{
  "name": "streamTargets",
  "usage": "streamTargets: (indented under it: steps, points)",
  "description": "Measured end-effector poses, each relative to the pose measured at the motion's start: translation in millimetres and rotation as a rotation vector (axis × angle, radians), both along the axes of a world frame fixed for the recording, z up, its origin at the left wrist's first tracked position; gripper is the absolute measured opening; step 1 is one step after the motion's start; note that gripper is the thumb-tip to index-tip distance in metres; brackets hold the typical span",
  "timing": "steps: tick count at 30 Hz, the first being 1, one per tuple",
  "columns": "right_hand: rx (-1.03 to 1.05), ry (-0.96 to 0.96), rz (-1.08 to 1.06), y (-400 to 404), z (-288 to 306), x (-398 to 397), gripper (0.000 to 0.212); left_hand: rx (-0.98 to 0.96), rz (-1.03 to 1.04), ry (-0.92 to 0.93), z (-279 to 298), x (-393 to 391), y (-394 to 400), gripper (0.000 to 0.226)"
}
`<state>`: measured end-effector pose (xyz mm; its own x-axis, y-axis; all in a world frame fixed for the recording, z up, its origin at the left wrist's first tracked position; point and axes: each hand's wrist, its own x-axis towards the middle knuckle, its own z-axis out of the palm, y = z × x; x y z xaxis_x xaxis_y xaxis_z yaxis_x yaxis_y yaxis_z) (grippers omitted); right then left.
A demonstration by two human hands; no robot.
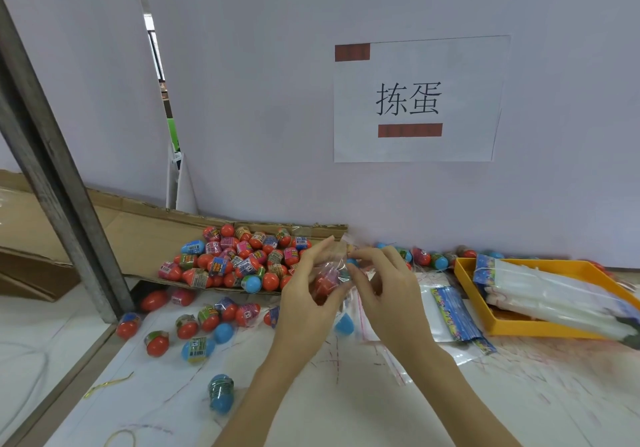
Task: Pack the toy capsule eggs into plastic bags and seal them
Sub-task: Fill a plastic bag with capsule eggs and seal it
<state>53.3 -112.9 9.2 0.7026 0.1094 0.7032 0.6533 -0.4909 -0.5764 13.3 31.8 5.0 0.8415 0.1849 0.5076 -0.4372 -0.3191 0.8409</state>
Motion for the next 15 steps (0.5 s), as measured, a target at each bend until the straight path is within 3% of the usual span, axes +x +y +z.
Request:
streamTargets:
  steps: [3, 7, 12, 15]
  points:
    - [-0.013, 0.025, 0.125, -7.1, 2.3, -0.2, 0.025, -0.181, -0.074, 0.053, 3.5, -0.1, 0.2, 0.058]
    - [-0.054, 0.061, 0.207, -14.8, 6.2, 0.9, 0.039, -0.388, -0.121, 0.142, 7.7, 0.8, 5.6, 0.059]
    - [-0.07, -0.016, 0.171, -13.3, 9.7, -0.5, 0.028, -0.457, -0.155, 0.21, 11.2, 0.0, 7.9, 0.058]
    - [-0.056, -0.031, 0.189, -13.5, 11.6, -1.8, 0.021, -0.458, -0.121, 0.218, 12.2, -0.3, 8.2, 0.041]
